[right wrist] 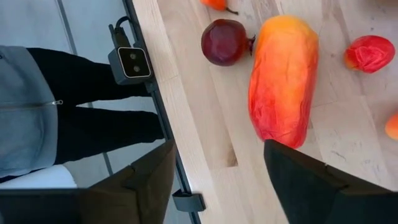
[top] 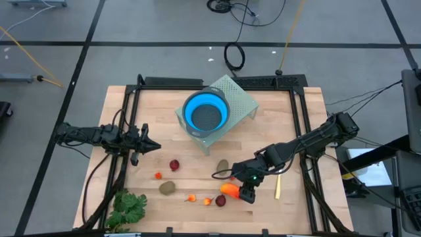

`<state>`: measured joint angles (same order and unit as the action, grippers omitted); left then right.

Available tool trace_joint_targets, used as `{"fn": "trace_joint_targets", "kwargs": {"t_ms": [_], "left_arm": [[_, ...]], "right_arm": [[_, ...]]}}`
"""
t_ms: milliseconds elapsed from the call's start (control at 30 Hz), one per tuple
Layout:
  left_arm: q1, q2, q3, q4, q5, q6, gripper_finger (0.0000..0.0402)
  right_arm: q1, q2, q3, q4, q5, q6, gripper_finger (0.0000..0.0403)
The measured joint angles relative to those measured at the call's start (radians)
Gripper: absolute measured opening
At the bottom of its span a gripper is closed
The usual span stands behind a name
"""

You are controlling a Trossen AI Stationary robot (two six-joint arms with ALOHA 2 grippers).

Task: Pick & Place Fruit
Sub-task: Put the red yellow mango into the blue strainer bowl on the shelf

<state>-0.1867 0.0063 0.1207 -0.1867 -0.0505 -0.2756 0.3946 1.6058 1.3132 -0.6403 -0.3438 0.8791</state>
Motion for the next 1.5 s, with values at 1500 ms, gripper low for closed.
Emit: {"fn": "trace_joint_targets", "kwargs": {"t_ms": [1500], "left_arm": [[0.000, 0.000, 0.000, -0.004, -0.001, 0.009, 0.0019]], "right_arm": [[0.058, 0.150, 0.000, 0.038, 0.269, -0.079, 0.0398]]}}
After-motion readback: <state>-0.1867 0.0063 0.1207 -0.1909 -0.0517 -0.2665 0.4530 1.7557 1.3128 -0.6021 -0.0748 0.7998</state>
